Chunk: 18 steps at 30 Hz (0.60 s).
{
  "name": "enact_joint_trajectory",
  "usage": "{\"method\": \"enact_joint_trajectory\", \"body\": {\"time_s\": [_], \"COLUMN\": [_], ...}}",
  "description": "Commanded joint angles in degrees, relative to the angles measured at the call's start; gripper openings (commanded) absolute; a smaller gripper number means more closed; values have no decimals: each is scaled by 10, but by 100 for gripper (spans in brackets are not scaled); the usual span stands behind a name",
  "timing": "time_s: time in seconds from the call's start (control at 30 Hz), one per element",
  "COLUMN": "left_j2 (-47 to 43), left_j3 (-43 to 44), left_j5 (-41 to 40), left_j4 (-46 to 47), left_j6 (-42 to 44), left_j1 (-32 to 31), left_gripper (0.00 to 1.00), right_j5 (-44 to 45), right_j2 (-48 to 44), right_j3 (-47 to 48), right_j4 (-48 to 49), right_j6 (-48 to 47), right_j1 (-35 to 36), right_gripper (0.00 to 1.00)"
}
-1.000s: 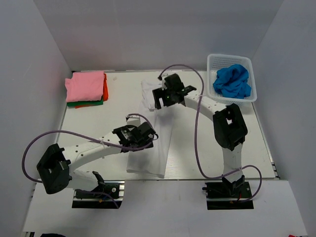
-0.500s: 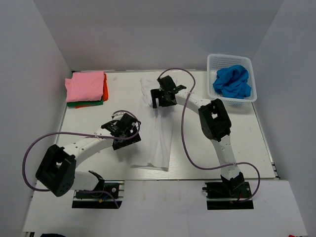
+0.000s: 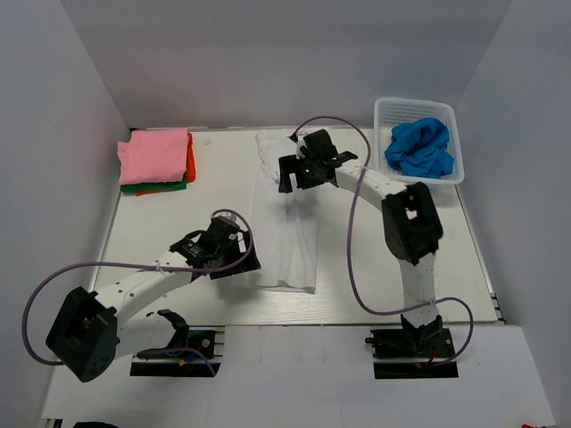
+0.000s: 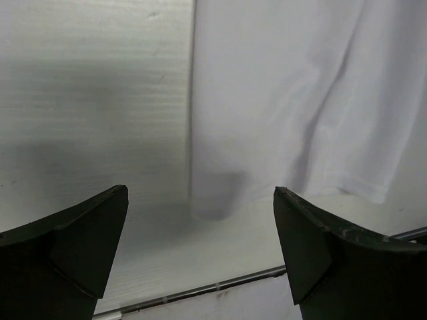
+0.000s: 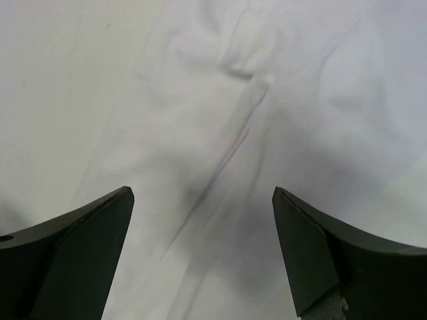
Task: Fold and stack the t-shirts
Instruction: Rotate the tshirt 90 degrees
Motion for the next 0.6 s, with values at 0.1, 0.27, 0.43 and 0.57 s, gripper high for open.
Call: {"method": "enact_joint_trajectory", "body": {"time_s": [0.1,0.27,0.43,0.57], "left_j2": [19,35,69,74], "left_j3": [-48,-66,-71,-85], "left_j5": [68,106,123,123], "left_j4": [44,86,100,106], "left_j6": [18,24,34,29], "left_j1": [-7,-12,-22,-28], "left_gripper": [100,92,70,58], "right_j5": [-13,-4,-64,-83], "right_j2": [-259,-408,-487,-502], "right_j3": [-280,-495,-605,-650], "right_j4": [100,46,26,47], "right_j6": [67,137,210,223], "right_j1": [8,29,63,85], "right_gripper": [90,90,90,90]}}
